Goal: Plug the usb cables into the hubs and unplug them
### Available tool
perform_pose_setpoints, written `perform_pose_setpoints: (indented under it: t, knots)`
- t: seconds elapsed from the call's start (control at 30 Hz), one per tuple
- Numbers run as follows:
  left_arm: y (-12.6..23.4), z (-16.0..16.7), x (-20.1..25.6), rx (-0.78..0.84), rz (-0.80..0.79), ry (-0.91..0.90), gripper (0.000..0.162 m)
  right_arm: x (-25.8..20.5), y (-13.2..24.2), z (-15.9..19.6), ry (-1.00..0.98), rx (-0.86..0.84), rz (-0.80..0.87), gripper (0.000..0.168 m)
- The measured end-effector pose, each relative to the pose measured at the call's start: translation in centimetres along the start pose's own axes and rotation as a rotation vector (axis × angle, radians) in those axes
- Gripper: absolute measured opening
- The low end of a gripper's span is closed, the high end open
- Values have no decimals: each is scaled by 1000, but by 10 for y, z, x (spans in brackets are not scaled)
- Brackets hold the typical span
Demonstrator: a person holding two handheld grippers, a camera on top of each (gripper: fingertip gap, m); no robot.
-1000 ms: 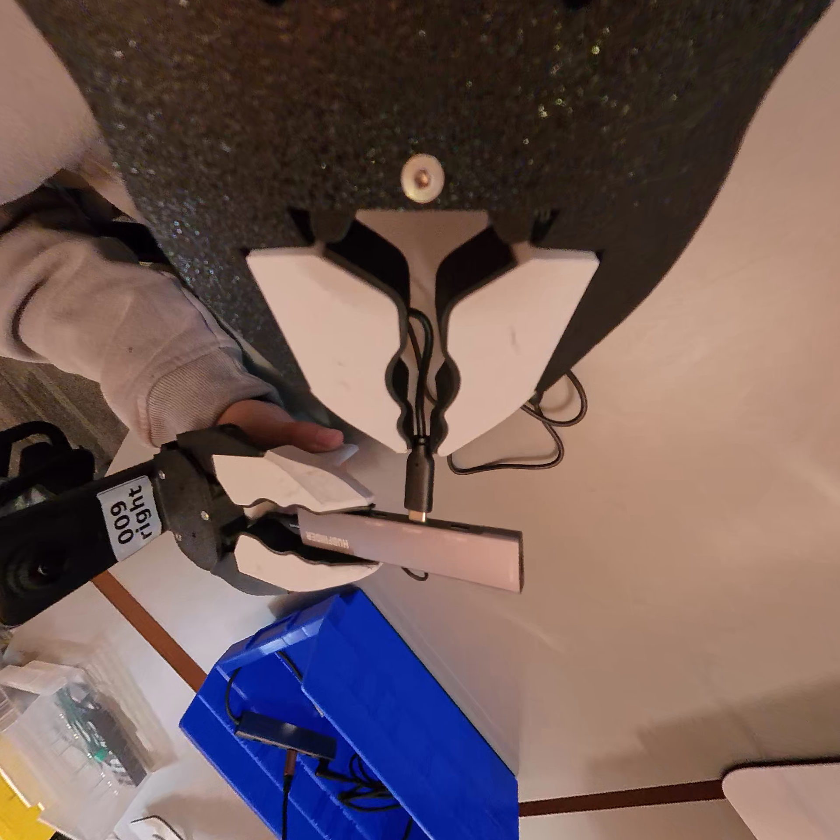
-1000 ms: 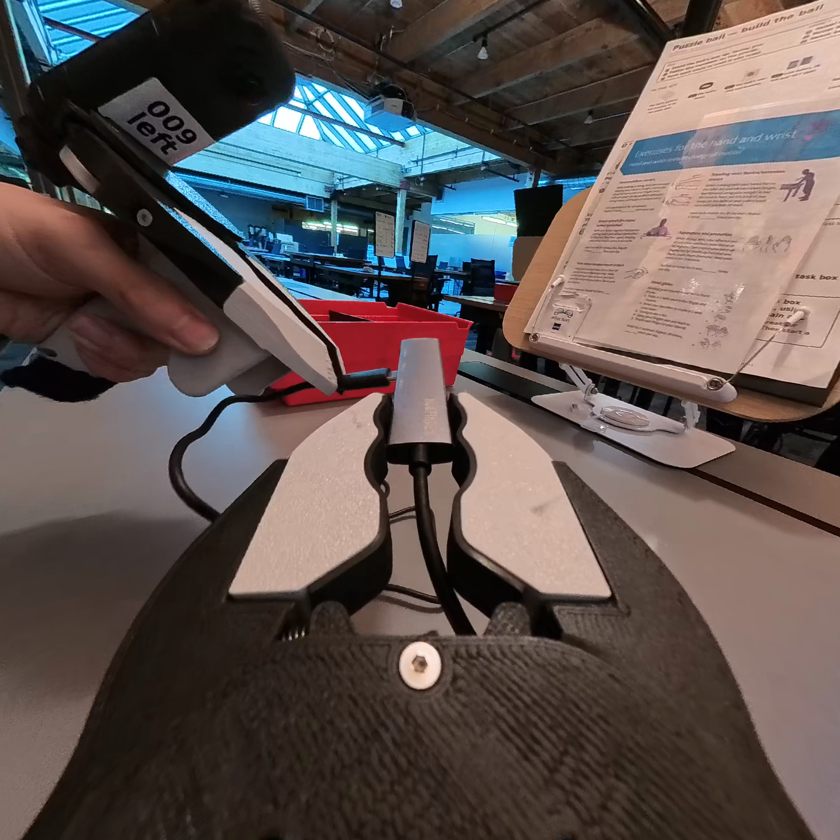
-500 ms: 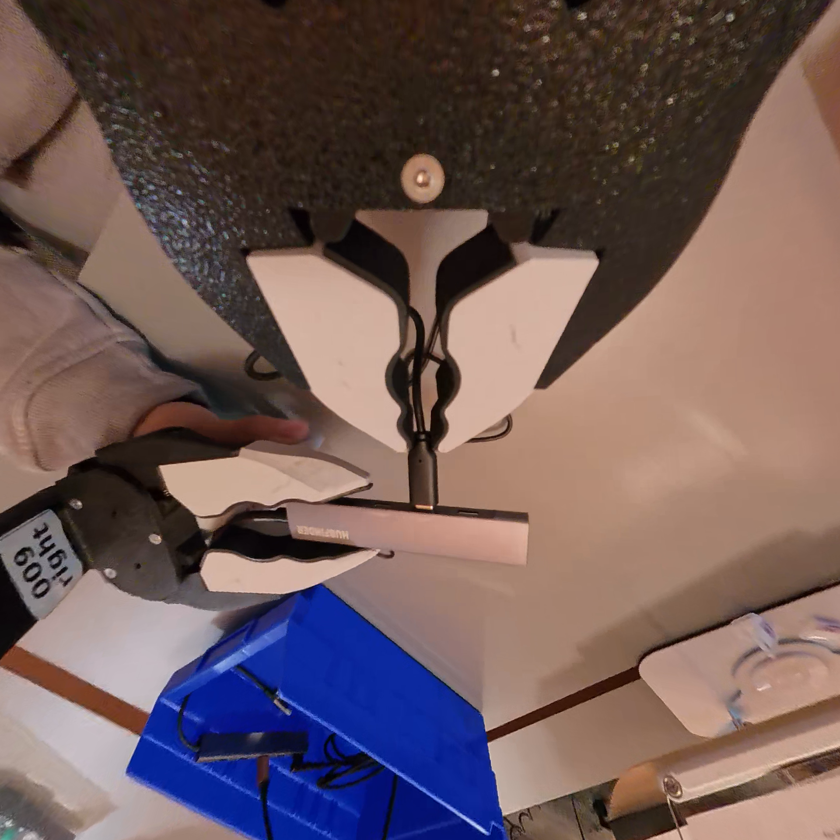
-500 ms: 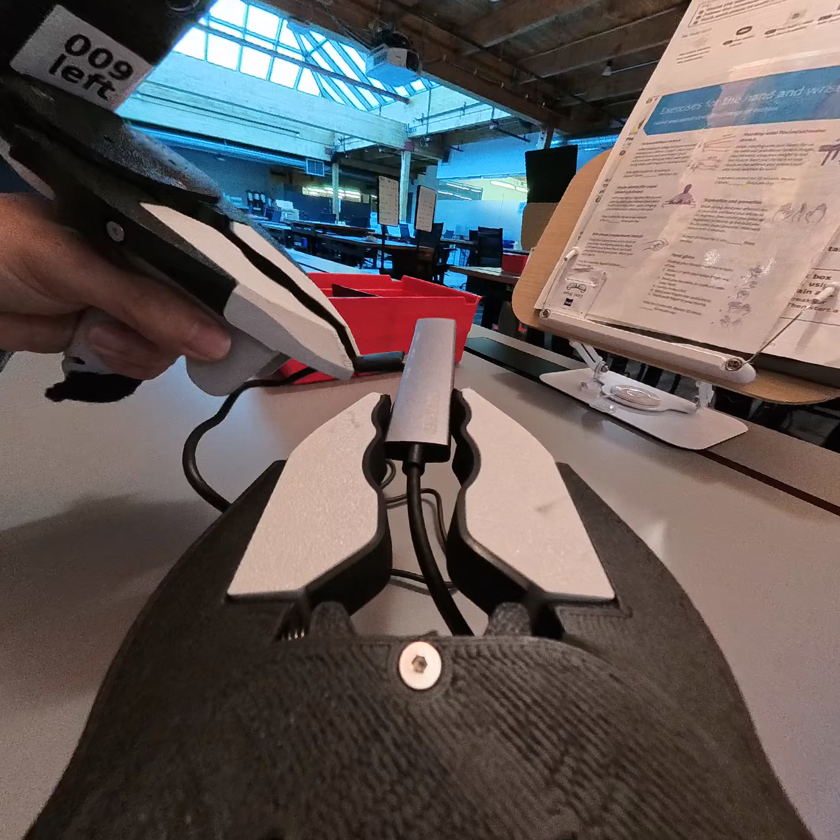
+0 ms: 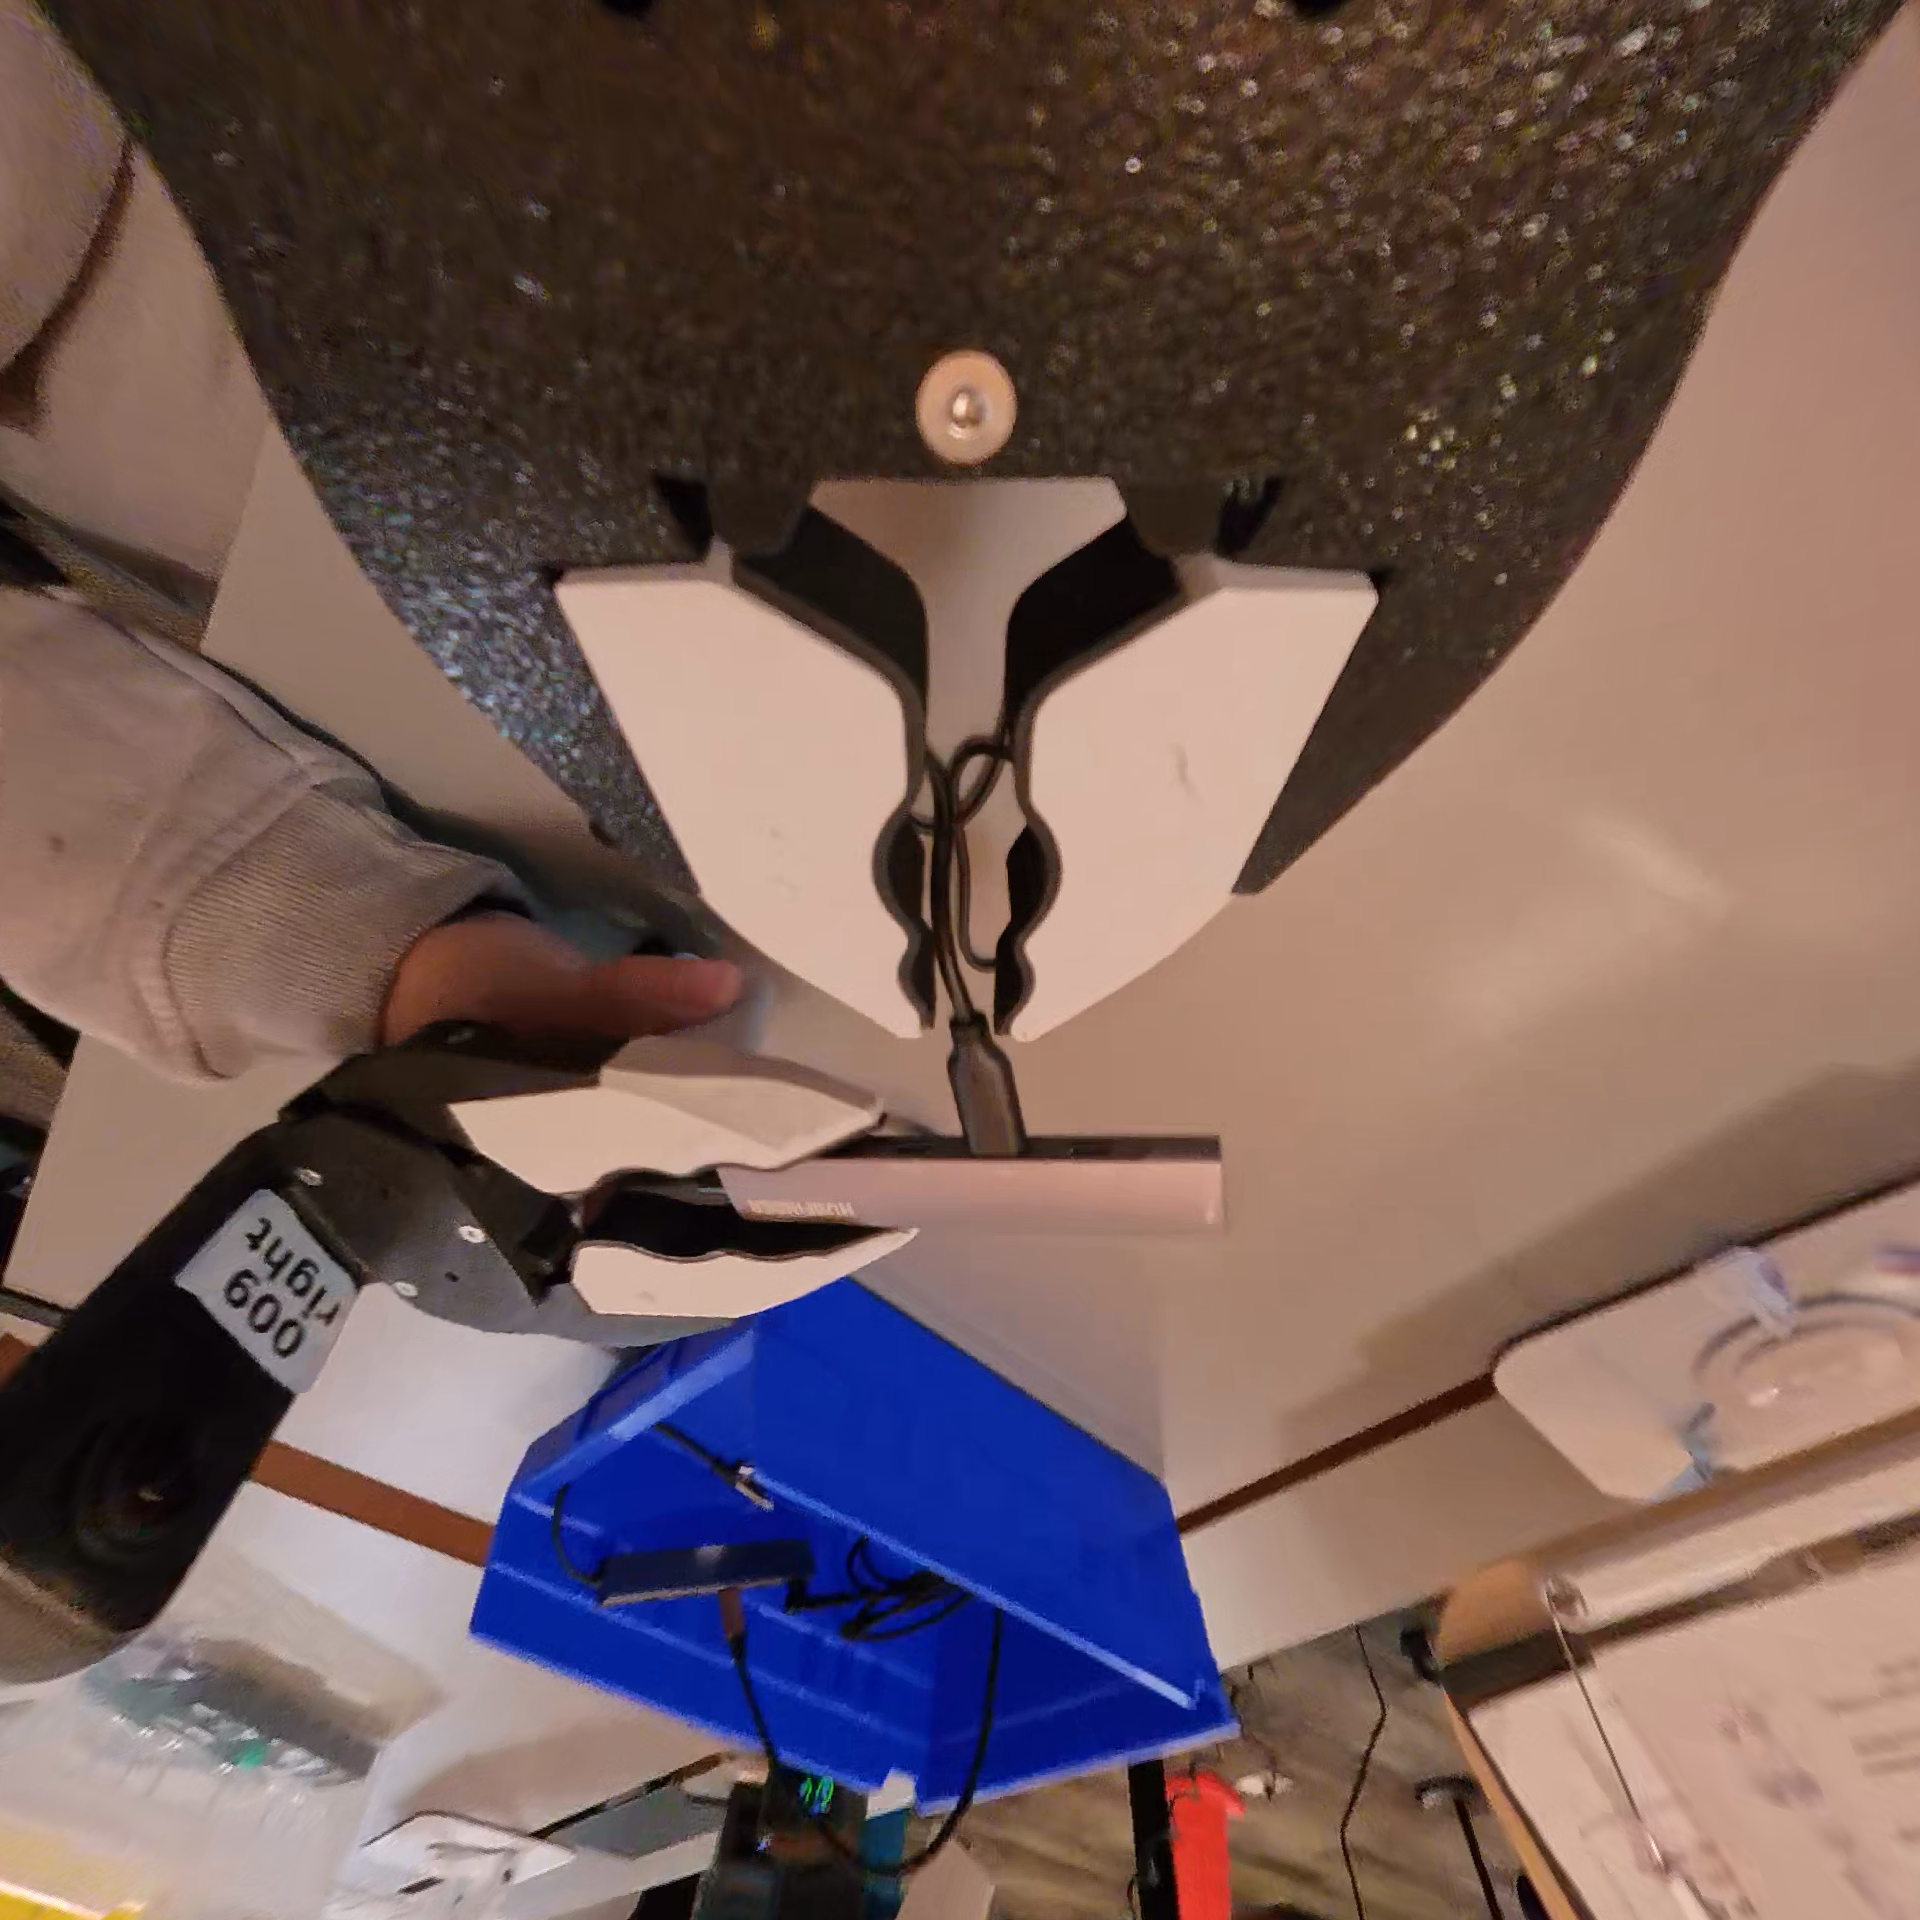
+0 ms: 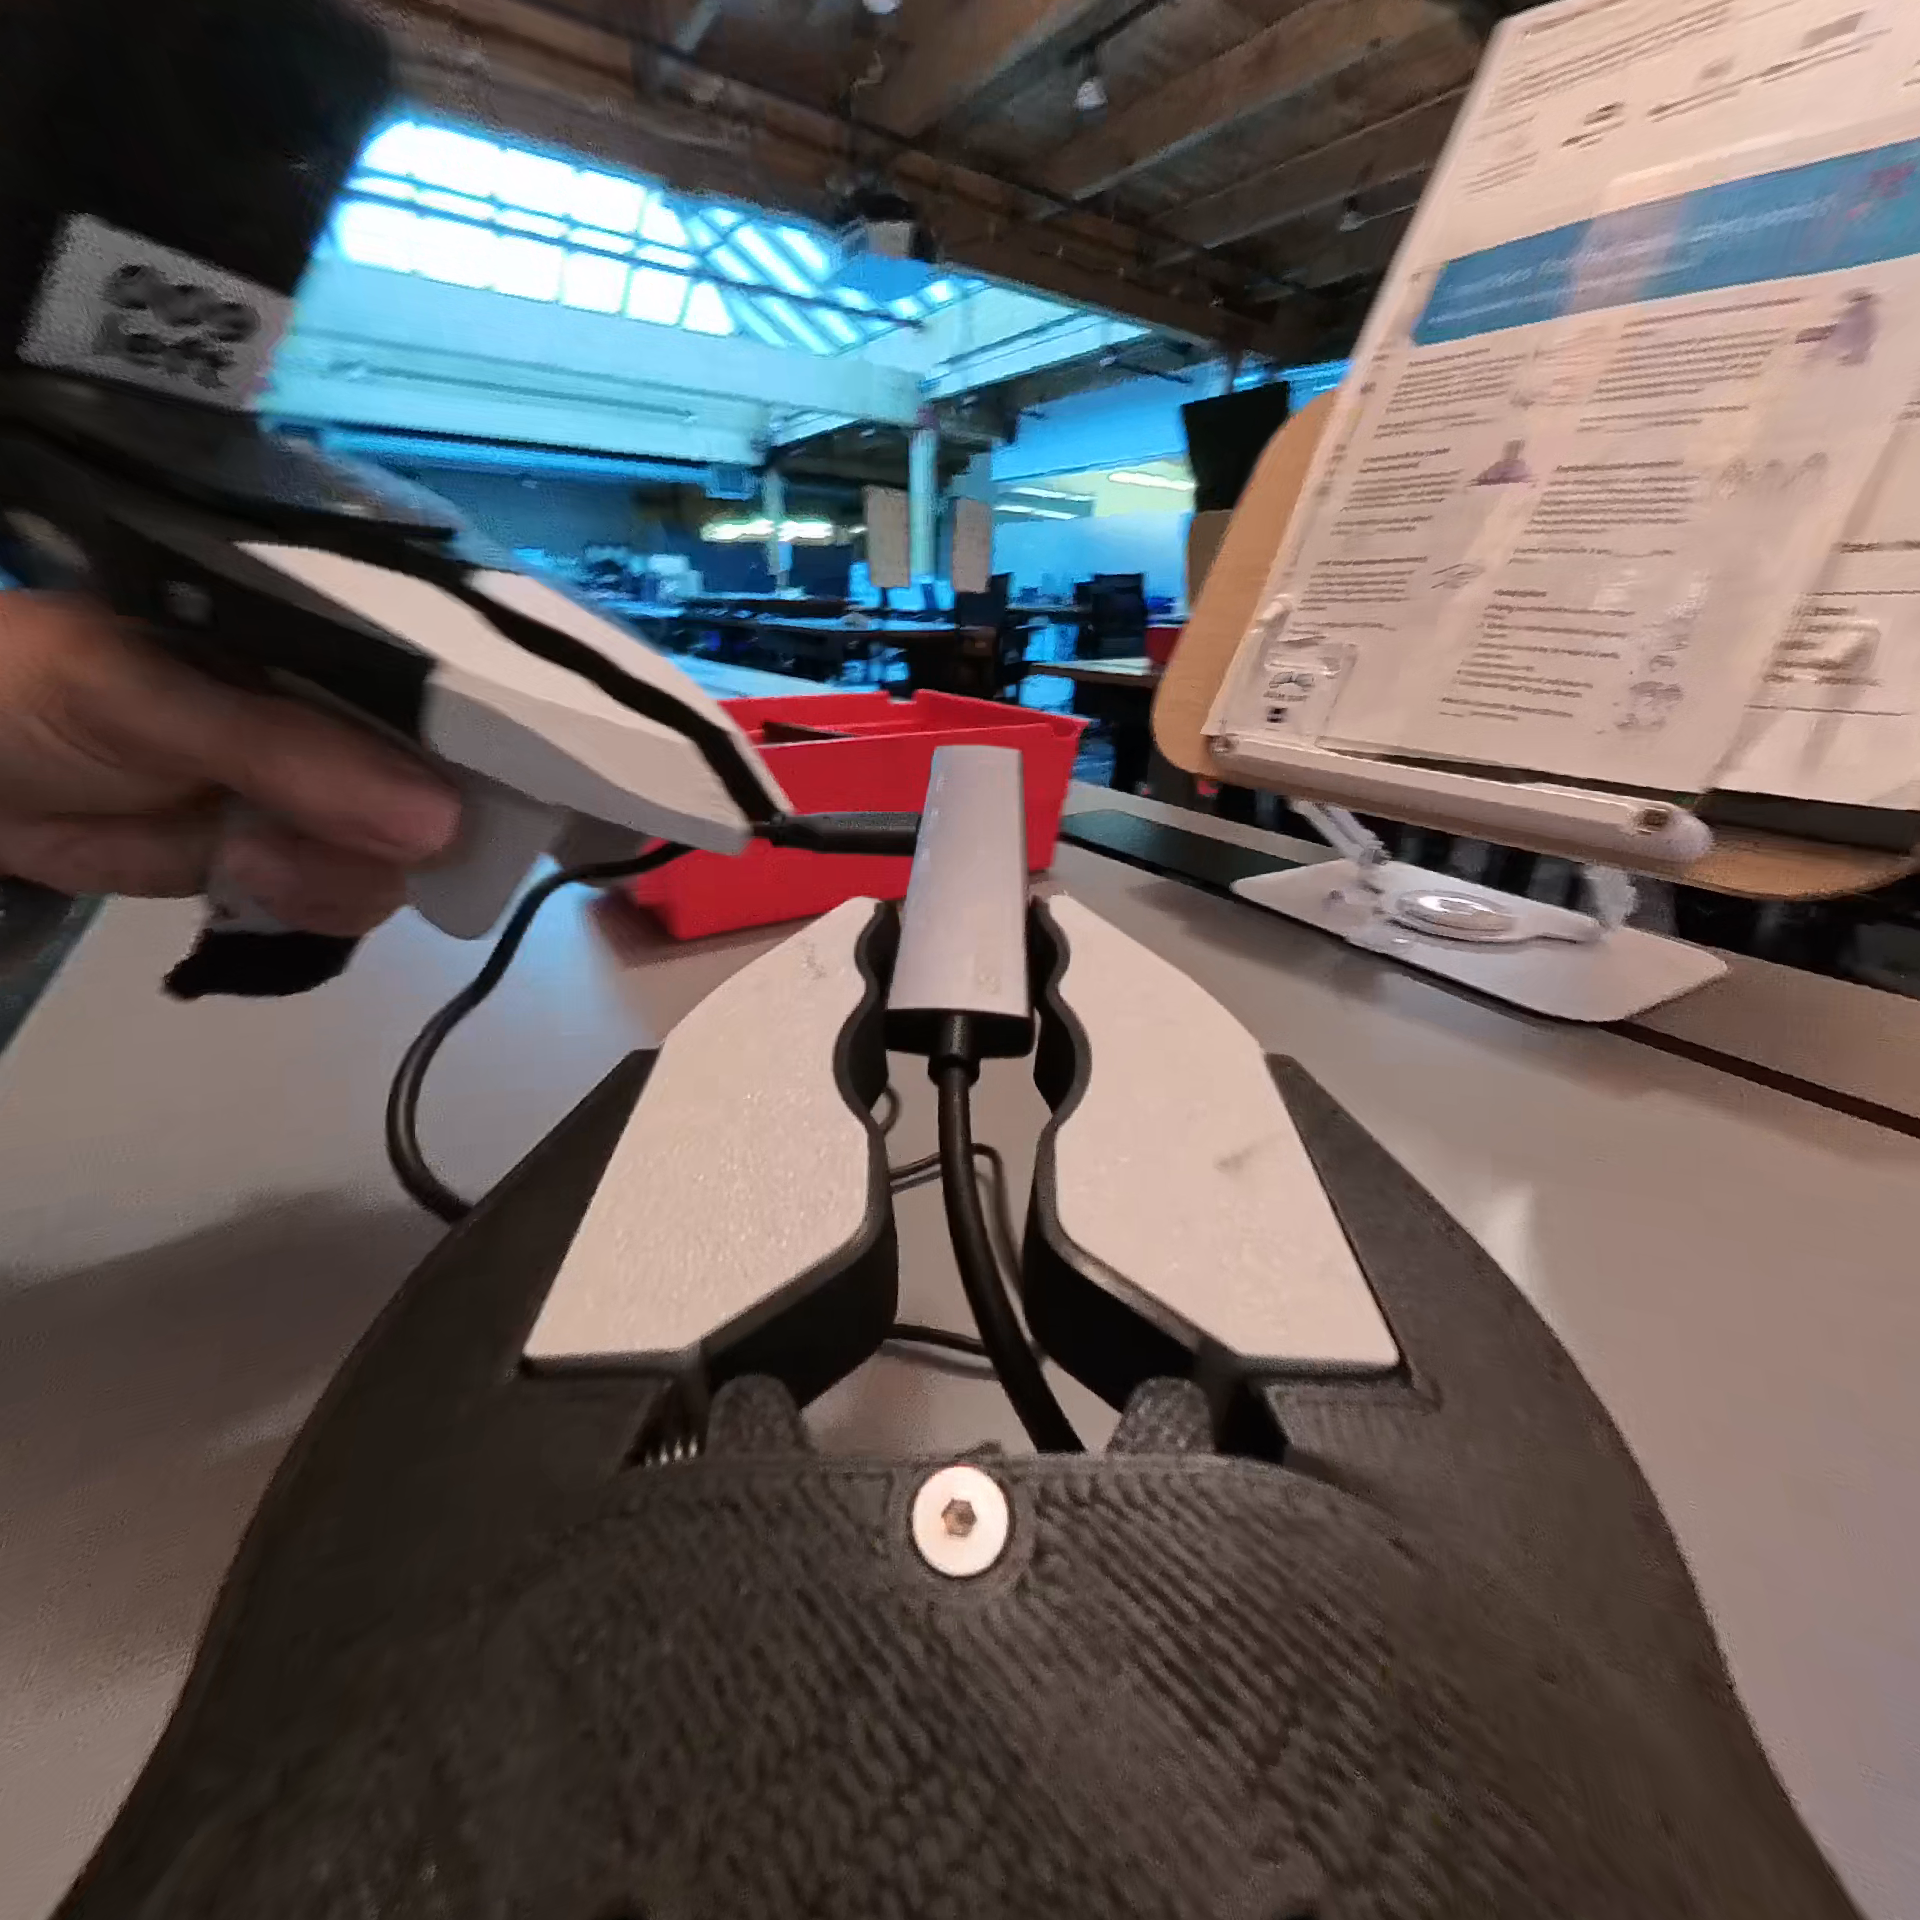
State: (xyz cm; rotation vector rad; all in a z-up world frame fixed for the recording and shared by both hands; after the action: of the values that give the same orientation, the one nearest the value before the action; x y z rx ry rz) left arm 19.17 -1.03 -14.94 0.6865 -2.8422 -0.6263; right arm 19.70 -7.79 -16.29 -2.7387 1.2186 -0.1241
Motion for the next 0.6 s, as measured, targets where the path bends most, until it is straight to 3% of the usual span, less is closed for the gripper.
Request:
perform_pose_setpoints:
  t: [0.1, 0.17, 0.3, 0.4, 0.5, 0.6]
  knots:
    - [32, -9, -26, 46, -114, -111, 17, 10, 6, -3, -26, 33, 31, 25]
    - [68, -13, -67, 63, -264, -141, 16, 11, 9, -6, -55, 64, 18, 25]
    - [140, 11, -179, -85, -551, 61, 20, 16, 11, -8, -88, 86, 24, 25]
    - [149, 36, -226, -218, -453, -56, 17, 11, 9, -7, -64, 74, -8, 24]
    - [137, 75, -257, -457, -296, -345, 28, 3, 5, -4, -16, 40, -31, 24]
    - [122, 107, -272, -625, -110, -504, 39, -6, 3, -2, 18, 17, -91, 25]
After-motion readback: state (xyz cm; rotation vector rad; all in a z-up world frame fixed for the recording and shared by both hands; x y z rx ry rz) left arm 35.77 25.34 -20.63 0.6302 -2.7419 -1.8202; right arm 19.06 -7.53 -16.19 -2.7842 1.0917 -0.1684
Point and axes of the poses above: each gripper's, where its closed fingertips meet, y back along the fingers, z out of its underside, x = y × z across the jaws, the point moved 2 cm from there along y, back along the fingers
